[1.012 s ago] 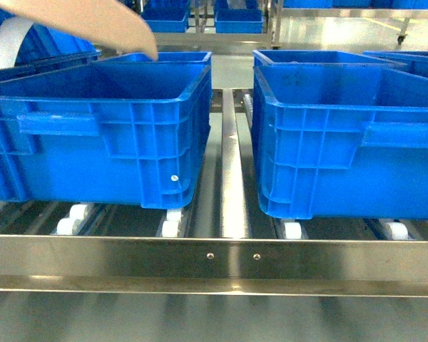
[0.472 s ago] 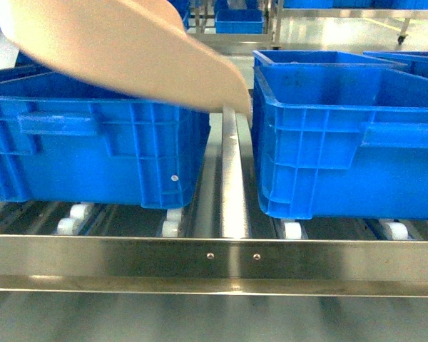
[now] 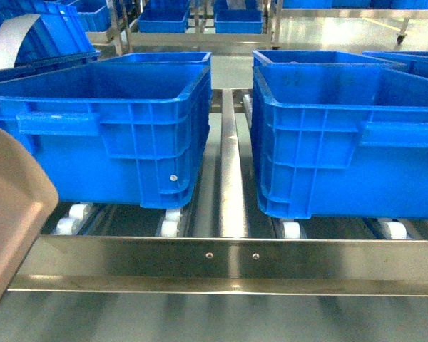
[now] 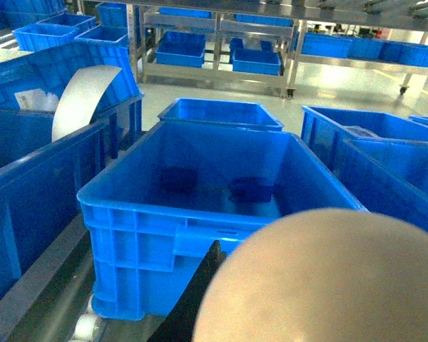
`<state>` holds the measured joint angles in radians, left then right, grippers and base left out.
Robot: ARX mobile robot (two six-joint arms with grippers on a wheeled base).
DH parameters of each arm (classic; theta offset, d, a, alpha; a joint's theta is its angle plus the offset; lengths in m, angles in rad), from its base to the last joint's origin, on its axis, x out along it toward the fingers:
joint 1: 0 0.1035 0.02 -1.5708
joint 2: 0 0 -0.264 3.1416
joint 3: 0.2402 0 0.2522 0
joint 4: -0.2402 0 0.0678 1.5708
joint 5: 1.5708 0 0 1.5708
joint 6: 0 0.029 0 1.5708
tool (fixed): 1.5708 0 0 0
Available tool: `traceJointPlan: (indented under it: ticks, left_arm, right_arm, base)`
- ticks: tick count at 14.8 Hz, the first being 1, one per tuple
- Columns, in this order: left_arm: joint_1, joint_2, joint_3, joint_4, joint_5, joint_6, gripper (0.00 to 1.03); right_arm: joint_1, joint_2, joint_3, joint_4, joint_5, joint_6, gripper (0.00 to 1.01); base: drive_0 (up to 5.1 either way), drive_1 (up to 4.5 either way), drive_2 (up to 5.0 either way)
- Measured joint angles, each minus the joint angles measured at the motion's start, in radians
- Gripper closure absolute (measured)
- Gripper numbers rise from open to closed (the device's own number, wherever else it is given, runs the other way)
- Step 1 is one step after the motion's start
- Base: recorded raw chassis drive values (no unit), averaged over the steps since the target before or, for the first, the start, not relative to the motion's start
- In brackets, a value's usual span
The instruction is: Place part in tray to right shelf
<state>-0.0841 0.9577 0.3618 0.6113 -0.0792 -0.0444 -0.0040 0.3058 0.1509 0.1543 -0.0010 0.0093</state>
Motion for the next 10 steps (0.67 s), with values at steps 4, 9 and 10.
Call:
traceJointPlan:
  ticks: [4, 9, 10]
  left_arm:
    - [0.08, -0.15, -0.145, 0.025, 0.088, -0.002, 0.91]
    - [0.079, -0.317, -0.245, -0.034, 0.089, 0.016, 0.91]
    - [0.079, -0.331, -0.251, -0.042, 0.088, 0.019, 0.91]
  right_arm:
    - [0.004, -0.074, -0.063, -0.009, 0.001, -0.004, 0.99]
    - [0.004, -0.266, -0.108, -0.166, 0.001, -0.004, 0.99]
    - [0.004, -0.27, -0.107, -0.155, 0.001, -0.004, 0.99]
  base:
    - [0.0, 0.0, 0.0]
    - [0.0, 0.0, 0.0]
    - [0.0, 0.0, 0.0]
